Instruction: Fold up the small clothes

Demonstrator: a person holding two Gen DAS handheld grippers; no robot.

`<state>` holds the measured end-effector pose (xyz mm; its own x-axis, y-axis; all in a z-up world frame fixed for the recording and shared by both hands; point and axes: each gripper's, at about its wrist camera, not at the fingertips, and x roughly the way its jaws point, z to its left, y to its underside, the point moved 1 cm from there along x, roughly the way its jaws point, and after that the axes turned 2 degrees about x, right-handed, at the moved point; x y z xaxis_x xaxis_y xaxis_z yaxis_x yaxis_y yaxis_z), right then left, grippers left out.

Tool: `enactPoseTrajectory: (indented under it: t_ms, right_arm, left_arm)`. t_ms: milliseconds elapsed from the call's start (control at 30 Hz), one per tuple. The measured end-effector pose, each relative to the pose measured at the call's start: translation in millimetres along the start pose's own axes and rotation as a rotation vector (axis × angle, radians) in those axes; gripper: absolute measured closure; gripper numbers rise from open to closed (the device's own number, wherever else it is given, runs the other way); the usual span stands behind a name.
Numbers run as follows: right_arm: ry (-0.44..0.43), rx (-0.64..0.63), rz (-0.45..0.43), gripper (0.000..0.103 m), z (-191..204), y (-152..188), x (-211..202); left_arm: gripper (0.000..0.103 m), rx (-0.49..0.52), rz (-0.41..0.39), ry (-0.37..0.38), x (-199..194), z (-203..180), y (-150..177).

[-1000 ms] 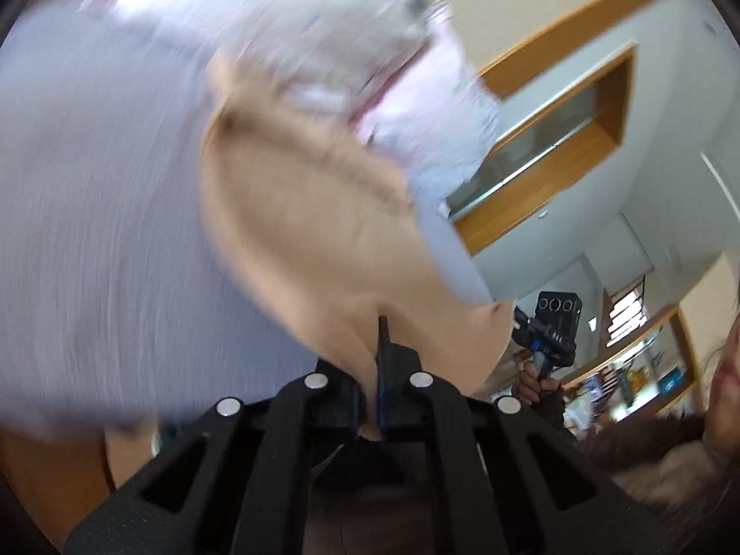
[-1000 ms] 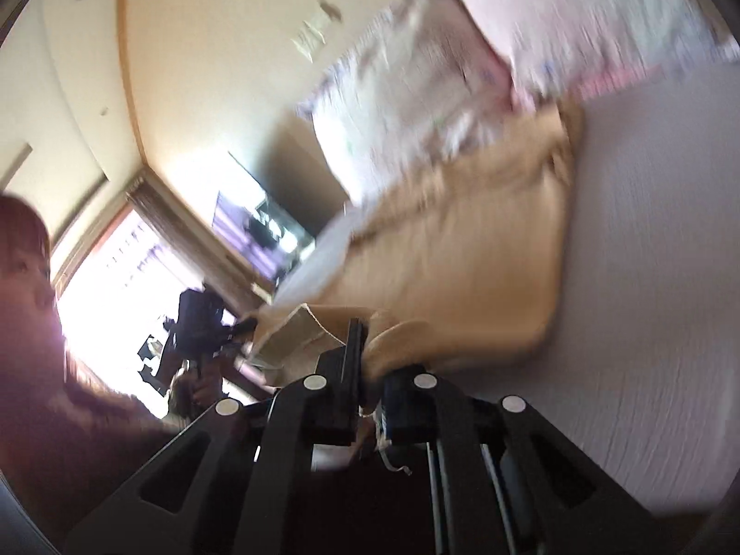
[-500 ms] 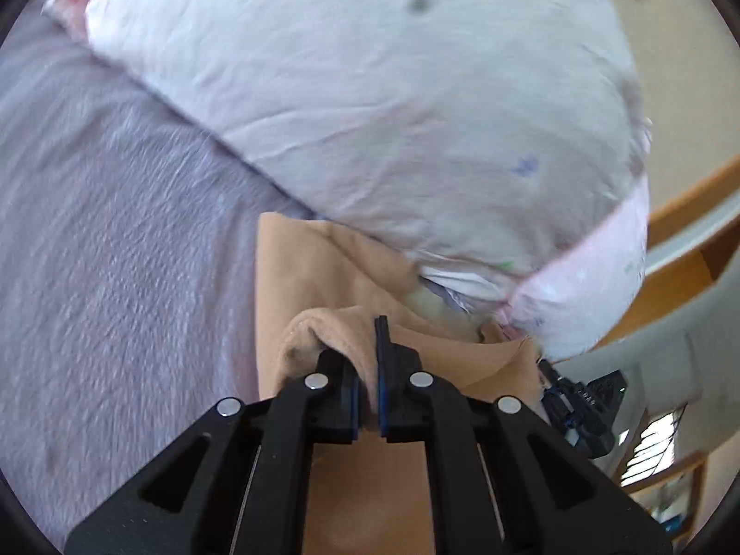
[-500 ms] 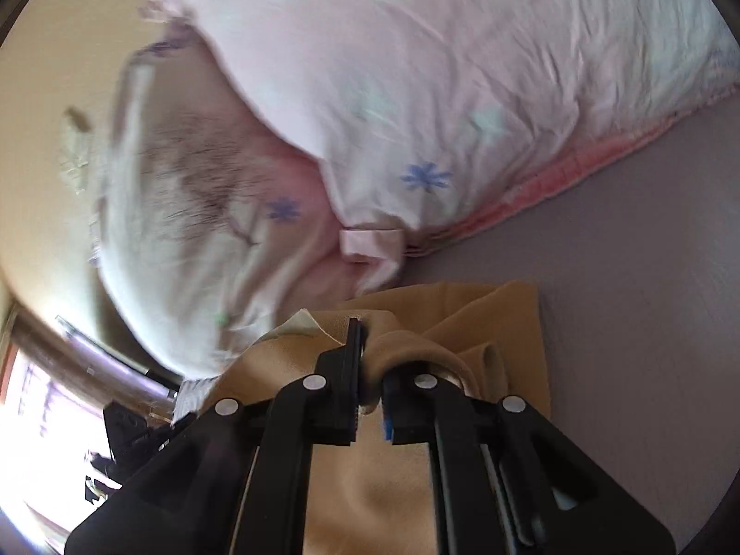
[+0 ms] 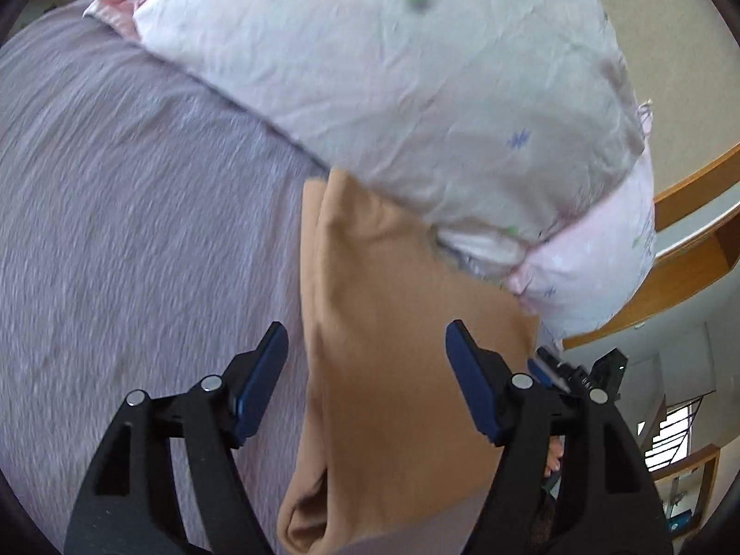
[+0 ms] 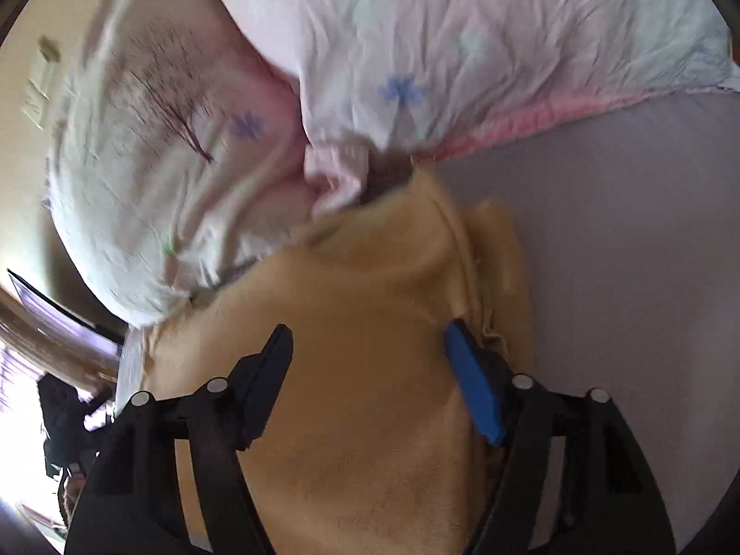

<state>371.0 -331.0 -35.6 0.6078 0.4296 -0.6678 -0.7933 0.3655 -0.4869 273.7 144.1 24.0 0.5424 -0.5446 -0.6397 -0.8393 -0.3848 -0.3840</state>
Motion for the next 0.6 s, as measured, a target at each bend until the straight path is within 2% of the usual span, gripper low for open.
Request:
enactPoseTrajectory:
  t_ms: [33,133,200,233,267,300,367,467,600]
  right_arm:
    - [-0.016,0.018,-0.013,0.032,-1,1,-8]
    - [-0.128,0.020,-0.119,0.014,-1,8,-38]
    - [-0.151,-0.006,-0.178,0.013,-6,17,-50]
    - [-0.162,-0.004,-0.195,0.013,-11,17,-54]
    - [-0.179,0.008,-0.202,0.013,-10,13,-52]
    - [-0.204,0.033,-0.202,0.013,-14,10,-50]
    - [-0.224,0.087,-0.199,0.013,-20,5,-47]
    - [-0.244,0.108,-0.243,0.013,-30,0,-61]
    - [-0.260,0.125,-0.322,0.012,-31,-1,-79]
  left_arm:
    - [0.033,-0.004,0.022,-0.005,2,1,7]
    - [0.034,0.009,0.065,-0.051,5,7,19]
    - [0.034,0.051,0.044,-0.085,6,2,23]
    - [0.049,0.056,0.043,-0.095,6,1,26]
    - [0.069,0.040,0.068,-0.072,11,0,28]
    - [0.085,0.012,0.099,-0.051,17,1,29]
    - [0.087,0.010,0.085,-0.068,18,-6,28]
    - [0.087,0.037,0.049,0.003,5,-42,20]
    - [0.087,0.165,0.019,0.131,8,-141,16]
